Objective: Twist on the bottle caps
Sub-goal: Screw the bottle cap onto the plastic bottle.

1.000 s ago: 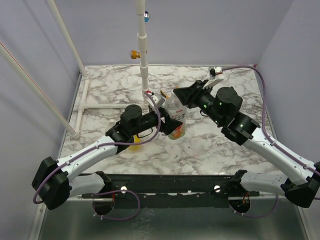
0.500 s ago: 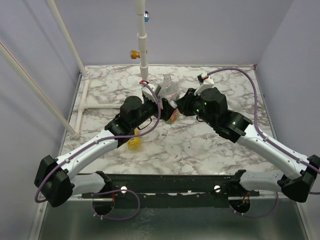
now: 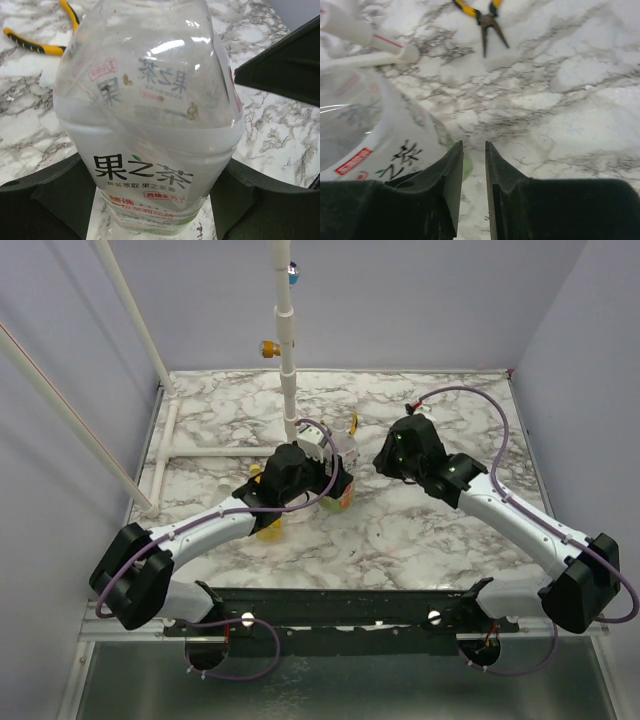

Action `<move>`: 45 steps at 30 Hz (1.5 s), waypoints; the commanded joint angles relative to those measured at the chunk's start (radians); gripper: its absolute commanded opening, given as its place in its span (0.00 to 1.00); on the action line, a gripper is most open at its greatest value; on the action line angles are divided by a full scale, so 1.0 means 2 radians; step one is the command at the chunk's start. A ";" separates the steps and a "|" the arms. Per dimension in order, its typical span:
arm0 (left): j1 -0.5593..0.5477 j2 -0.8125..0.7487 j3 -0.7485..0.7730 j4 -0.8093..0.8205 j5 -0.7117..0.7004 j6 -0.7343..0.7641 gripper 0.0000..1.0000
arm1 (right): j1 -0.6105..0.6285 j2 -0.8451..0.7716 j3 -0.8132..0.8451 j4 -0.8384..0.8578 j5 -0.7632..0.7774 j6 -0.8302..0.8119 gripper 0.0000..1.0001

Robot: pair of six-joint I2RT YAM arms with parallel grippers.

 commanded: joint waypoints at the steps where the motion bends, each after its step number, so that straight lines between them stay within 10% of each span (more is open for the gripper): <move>1: -0.002 0.029 -0.014 0.012 -0.034 -0.042 0.00 | -0.059 -0.007 -0.050 0.003 -0.053 0.010 0.28; 12: -0.002 0.083 0.047 -0.132 -0.052 -0.083 0.07 | -0.087 -0.036 -0.117 -0.026 -0.129 0.010 0.40; 20: -0.001 0.045 0.033 -0.145 -0.063 -0.068 0.09 | 0.035 -0.061 -0.181 -0.016 -0.083 0.040 0.45; 45: 0.004 -0.010 0.056 -0.179 -0.052 -0.025 0.11 | 0.165 0.140 -0.127 -0.007 0.050 0.091 0.51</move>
